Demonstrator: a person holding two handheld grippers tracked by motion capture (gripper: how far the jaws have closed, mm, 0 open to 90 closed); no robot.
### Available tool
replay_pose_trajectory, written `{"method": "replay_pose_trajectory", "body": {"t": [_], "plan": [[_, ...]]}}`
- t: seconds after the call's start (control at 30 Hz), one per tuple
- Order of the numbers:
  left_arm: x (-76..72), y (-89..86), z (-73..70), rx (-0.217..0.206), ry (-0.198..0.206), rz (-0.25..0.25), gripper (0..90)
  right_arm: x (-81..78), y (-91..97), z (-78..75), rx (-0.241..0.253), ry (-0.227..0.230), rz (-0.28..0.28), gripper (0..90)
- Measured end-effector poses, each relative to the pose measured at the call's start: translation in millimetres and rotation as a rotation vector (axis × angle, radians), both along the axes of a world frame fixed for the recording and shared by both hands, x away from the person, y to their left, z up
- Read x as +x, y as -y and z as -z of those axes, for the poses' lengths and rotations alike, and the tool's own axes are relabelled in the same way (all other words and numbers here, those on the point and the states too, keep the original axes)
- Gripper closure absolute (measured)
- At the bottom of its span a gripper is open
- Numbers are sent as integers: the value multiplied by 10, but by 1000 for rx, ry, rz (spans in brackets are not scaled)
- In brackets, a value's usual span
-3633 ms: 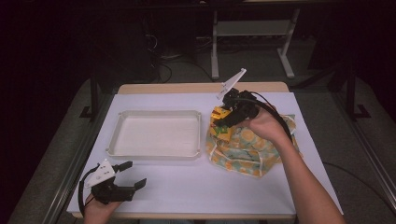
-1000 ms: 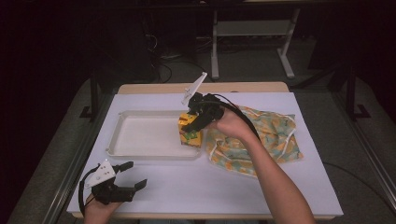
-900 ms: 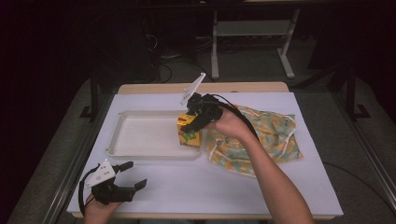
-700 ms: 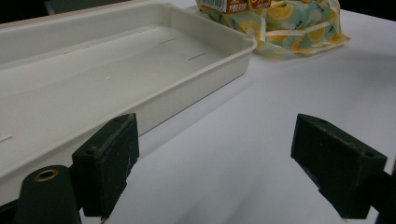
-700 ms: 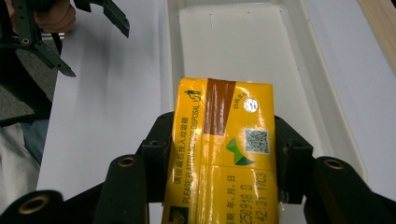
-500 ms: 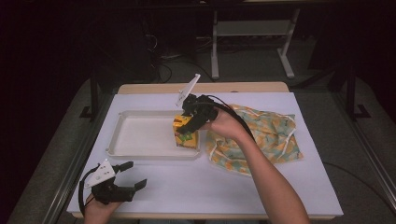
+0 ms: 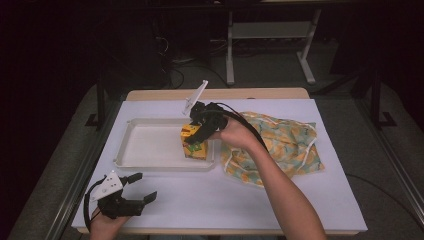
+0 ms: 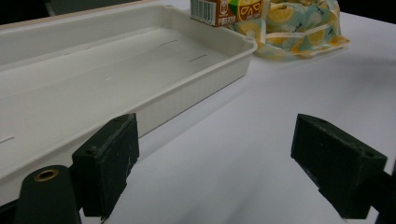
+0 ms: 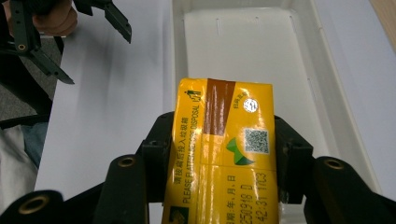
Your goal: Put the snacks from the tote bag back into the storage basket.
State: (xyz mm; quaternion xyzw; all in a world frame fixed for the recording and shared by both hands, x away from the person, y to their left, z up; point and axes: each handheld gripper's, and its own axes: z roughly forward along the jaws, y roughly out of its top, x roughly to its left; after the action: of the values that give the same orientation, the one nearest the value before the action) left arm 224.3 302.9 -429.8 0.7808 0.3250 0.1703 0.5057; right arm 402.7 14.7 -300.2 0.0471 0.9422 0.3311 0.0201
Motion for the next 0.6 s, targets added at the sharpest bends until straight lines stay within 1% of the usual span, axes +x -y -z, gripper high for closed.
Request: {"method": "replay_pose_trajectory", "body": {"t": [0.13,0.33,0.37,0.43,0.47,0.6], "plan": [[-1,0,-2,-1,1,0,149,1,-27,6,-4,-2,4,496],[-2,-4,-2,-3,-1,-1,149,6,-74,33,-5,-5,-7,497],[-2,-5,-3,-2,-1,-1,149,8,-83,40,-4,-12,-9,497],[-2,-6,-3,-1,-1,-2,149,13,-92,47,-7,-6,-8,496],[-2,-7,-3,0,-1,-2,149,18,-99,54,-3,-13,-9,497],[-2,-9,-3,-1,-1,-3,149,24,-119,64,-9,-2,-8,496]]}}
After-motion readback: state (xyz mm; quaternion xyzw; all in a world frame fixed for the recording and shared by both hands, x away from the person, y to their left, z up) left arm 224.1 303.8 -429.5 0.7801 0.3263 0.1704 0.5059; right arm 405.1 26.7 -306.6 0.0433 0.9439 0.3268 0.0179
